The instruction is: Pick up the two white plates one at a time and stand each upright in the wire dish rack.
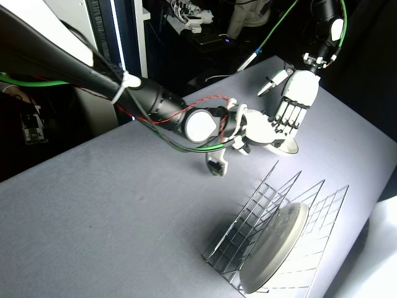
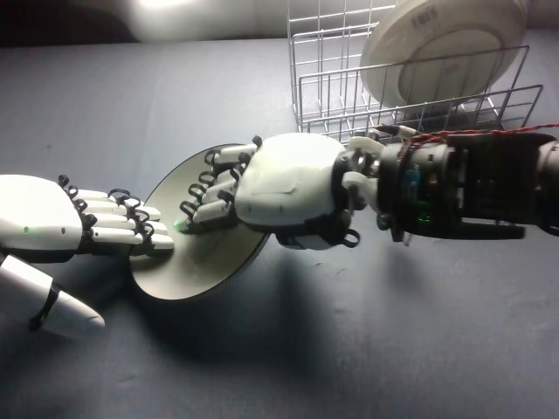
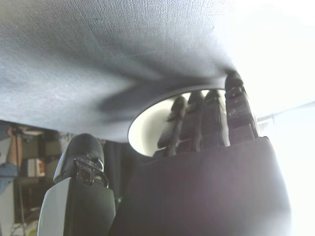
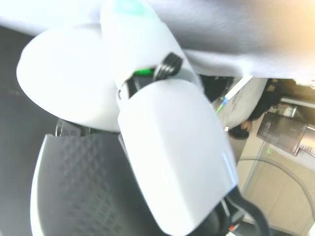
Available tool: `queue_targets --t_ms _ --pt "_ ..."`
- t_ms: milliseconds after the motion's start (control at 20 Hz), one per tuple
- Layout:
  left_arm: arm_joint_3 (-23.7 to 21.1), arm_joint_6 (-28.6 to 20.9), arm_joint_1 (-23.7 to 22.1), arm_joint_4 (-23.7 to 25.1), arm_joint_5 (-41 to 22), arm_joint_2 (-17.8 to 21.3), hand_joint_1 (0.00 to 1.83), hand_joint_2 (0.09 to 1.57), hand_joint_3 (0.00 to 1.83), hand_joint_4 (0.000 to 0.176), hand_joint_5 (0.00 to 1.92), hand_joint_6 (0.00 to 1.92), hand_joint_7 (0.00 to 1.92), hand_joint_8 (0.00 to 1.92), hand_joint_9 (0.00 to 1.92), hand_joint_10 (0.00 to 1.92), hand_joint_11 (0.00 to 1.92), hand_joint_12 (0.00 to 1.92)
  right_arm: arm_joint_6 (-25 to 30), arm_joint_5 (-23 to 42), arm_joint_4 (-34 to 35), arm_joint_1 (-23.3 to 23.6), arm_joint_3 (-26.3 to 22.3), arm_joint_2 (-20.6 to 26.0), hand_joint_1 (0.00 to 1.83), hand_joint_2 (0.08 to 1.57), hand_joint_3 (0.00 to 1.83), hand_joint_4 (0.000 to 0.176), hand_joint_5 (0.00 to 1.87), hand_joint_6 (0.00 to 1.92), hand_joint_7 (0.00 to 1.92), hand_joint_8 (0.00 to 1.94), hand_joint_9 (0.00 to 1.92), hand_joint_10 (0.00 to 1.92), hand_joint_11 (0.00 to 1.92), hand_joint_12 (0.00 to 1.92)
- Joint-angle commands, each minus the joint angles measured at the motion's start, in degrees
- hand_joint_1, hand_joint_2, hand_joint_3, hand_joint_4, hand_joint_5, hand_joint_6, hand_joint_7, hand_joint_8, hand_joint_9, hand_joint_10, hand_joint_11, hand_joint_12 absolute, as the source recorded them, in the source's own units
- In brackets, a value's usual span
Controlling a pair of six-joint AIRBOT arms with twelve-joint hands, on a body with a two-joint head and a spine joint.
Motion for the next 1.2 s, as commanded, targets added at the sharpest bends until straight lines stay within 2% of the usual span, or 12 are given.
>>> queue_targets --t_ms 0,200,250,300,400,500,550,600,650,850,900,1150 --pt "-0.7 -1.6 1.5 10.1 -0.9 -2.2 0.00 1.18 0.00 0.000 0.08 0.01 0.05 0.01 0.02 0.01 0.01 0.01 -0.2 4.9 1.8 0.6 0.3 -0.3 1.47 1.11 0.00 0.000 0.39 0.02 0.45 0.02 0.50 0.05 0.01 1.10" --pt "-0.6 -1.6 1.4 10.1 -0.9 -2.2 0.00 1.18 0.00 0.000 0.08 0.01 0.06 0.01 0.01 0.00 0.00 0.00 -0.6 4.9 2.5 0.4 0.9 -1.2 1.32 1.15 0.00 0.000 0.71 0.03 0.75 0.02 0.76 0.05 0.34 1.07" --pt "-0.6 -1.6 1.4 10.1 -0.9 -2.2 0.00 1.18 0.00 0.000 0.07 0.00 0.05 0.00 0.00 0.00 0.00 0.00 -0.9 4.9 2.5 0.4 1.0 -1.2 1.36 1.15 0.00 0.000 0.75 1.00 0.94 0.73 0.84 1.01 0.56 1.05" --pt "-0.6 -1.6 1.4 10.1 -0.9 -2.2 0.00 1.17 0.00 0.000 0.08 0.01 0.06 0.01 0.01 0.00 0.00 0.00 -0.9 4.9 2.5 0.3 1.0 -1.2 1.46 1.14 0.00 0.000 0.80 1.11 1.00 0.82 0.87 1.08 0.69 1.52" --pt "-0.5 -1.6 1.4 10.1 -0.9 -2.1 0.00 1.17 0.00 0.000 0.07 0.01 0.05 0.01 0.01 0.00 0.00 0.00 -1.1 5.2 2.5 0.2 1.1 -1.2 1.50 1.06 0.00 0.000 1.03 0.77 1.11 0.78 1.12 0.73 0.79 1.51" --pt "-0.5 -1.6 1.5 10.1 -0.9 -2.1 0.00 1.17 0.00 0.000 0.07 0.01 0.05 0.01 0.01 0.00 0.00 0.00 -1.1 5.6 2.5 0.1 1.1 -1.1 1.50 1.06 0.00 0.000 1.03 0.77 1.11 0.78 1.12 0.73 0.79 1.51" --pt "-0.5 -1.6 1.5 10.1 -0.9 -2.0 0.00 1.18 0.00 0.000 0.08 0.02 0.05 0.02 0.01 0.01 0.00 0.00 -1.1 5.6 2.5 0.1 1.1 -1.1 1.42 1.05 0.00 0.000 1.03 0.78 1.14 0.75 1.08 0.88 0.87 1.19" --pt "-0.5 -1.6 1.3 10.1 -0.9 -1.9 0.00 1.18 0.00 0.000 0.11 0.01 0.08 0.01 0.04 0.01 0.00 0.00 -1.1 5.7 2.5 0.1 1.1 -1.1 1.40 1.05 0.00 0.000 1.03 0.82 1.14 0.74 1.06 0.93 0.92 1.06" --pt "-0.4 -1.6 0.8 10.1 -0.9 -1.8 0.00 1.18 0.00 0.000 0.12 0.01 0.09 0.01 0.05 0.01 0.01 0.01 -1.1 6.0 2.5 0.0 1.1 -1.0 1.39 1.06 0.00 0.000 1.04 0.84 1.12 0.74 1.04 0.95 0.93 1.02" --pt "0.7 -1.4 -3.6 10.1 -0.6 -1.1 0.00 1.17 0.00 0.000 0.07 0.00 0.04 0.00 0.00 0.00 0.00 0.00 -1.1 7.4 2.5 0.0 1.1 -0.6 1.39 1.06 0.00 0.000 1.03 0.89 1.10 0.75 1.02 0.98 0.91 1.03" --pt "0.8 -1.3 -4.8 10.1 -0.4 -0.8 0.00 1.17 0.00 0.000 0.06 0.00 0.04 0.00 0.00 0.00 0.00 0.00 -1.1 7.5 2.5 0.0 1.0 -0.4 1.48 1.06 0.00 0.000 1.03 0.83 1.11 0.67 1.06 0.84 0.91 1.36" --pt "1.0 -1.2 -11.7 10.1 -0.3 1.0 0.00 1.18 0.00 0.000 0.06 0.00 0.04 0.00 0.01 0.00 0.00 0.00 -1.1 9.6 3.9 0.1 0.4 0.5 1.50 1.06 0.00 0.000 0.99 0.90 1.09 0.67 1.07 0.78 0.88 1.46"
